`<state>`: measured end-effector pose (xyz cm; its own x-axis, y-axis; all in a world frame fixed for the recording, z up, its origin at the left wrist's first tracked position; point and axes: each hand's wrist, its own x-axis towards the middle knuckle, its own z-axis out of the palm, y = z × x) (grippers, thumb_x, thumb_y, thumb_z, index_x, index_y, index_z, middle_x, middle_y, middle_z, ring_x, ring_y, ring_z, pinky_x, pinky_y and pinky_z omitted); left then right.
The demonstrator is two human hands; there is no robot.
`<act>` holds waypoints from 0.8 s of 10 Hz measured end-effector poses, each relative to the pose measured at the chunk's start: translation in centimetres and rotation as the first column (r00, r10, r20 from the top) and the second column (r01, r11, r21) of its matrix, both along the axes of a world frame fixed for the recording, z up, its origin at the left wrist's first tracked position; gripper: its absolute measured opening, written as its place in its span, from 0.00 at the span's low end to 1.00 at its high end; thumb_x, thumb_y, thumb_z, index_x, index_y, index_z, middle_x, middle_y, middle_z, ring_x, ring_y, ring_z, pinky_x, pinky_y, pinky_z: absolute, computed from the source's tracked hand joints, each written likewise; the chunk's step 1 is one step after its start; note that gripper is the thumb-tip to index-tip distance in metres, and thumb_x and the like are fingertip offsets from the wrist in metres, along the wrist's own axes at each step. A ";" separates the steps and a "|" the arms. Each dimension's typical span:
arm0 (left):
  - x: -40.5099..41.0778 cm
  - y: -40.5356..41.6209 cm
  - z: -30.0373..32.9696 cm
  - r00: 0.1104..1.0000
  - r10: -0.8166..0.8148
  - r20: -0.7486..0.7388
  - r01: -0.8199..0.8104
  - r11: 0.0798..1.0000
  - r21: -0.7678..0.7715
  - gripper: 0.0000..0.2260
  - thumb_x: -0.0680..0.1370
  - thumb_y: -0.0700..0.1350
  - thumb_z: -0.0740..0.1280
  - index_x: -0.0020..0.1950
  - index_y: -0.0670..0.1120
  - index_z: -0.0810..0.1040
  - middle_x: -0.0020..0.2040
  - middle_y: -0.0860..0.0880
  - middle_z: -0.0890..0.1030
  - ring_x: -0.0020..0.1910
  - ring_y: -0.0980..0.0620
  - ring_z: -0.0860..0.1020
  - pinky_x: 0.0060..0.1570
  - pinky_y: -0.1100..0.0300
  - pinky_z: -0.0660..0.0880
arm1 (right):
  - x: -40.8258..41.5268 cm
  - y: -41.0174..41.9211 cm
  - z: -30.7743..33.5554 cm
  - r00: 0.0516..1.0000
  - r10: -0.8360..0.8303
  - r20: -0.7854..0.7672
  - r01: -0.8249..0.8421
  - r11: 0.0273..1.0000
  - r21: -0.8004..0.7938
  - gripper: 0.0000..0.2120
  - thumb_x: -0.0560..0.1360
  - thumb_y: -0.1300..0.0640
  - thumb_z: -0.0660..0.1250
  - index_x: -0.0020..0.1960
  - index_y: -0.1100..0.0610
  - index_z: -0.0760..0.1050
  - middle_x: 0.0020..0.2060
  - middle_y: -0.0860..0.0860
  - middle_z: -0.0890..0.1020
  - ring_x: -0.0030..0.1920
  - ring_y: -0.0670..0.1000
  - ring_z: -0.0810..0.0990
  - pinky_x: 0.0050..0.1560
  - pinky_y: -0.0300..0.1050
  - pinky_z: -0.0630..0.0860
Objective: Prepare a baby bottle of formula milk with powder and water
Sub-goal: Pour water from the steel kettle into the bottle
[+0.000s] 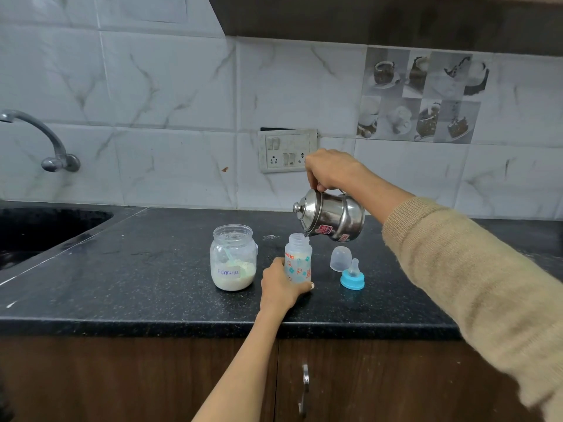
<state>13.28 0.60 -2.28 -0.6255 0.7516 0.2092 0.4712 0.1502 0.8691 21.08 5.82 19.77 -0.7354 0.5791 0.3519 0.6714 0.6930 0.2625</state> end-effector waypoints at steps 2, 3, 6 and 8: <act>0.1 0.0 0.2 1.000 0.002 -0.008 -0.002 1.000 -0.008 0.33 0.65 0.47 0.79 0.65 0.44 0.69 0.65 0.45 0.75 0.65 0.47 0.73 0.63 0.52 0.72 | -0.1 0.1 0.0 1.000 0.005 -0.001 -0.005 1.000 0.006 0.11 0.72 0.70 0.67 0.52 0.61 0.80 0.38 0.53 0.76 0.41 0.52 0.76 0.50 0.49 0.79; 0.1 0.0 0.1 1.000 0.001 -0.009 -0.001 1.000 -0.010 0.33 0.65 0.46 0.79 0.65 0.44 0.69 0.65 0.45 0.75 0.65 0.47 0.73 0.64 0.52 0.72 | -0.1 0.1 0.0 1.000 0.009 0.004 -0.009 1.000 0.011 0.11 0.72 0.70 0.67 0.52 0.61 0.80 0.39 0.53 0.76 0.41 0.52 0.76 0.52 0.50 0.79; 0.1 -0.1 0.2 1.000 0.003 -0.008 -0.003 1.000 -0.014 0.32 0.66 0.46 0.79 0.65 0.44 0.69 0.65 0.45 0.75 0.66 0.47 0.73 0.63 0.52 0.71 | -0.2 -0.1 -0.1 1.000 0.003 0.011 -0.003 1.000 0.013 0.10 0.72 0.70 0.67 0.51 0.62 0.81 0.40 0.53 0.78 0.43 0.53 0.80 0.51 0.50 0.80; 0.1 0.0 0.3 1.000 0.003 -0.003 -0.003 1.000 -0.024 0.33 0.66 0.46 0.78 0.66 0.44 0.68 0.66 0.45 0.74 0.66 0.47 0.72 0.64 0.52 0.71 | -0.2 -0.2 -0.1 1.000 0.003 0.010 -0.004 1.000 0.012 0.11 0.72 0.71 0.66 0.51 0.62 0.81 0.44 0.55 0.81 0.44 0.53 0.81 0.52 0.51 0.80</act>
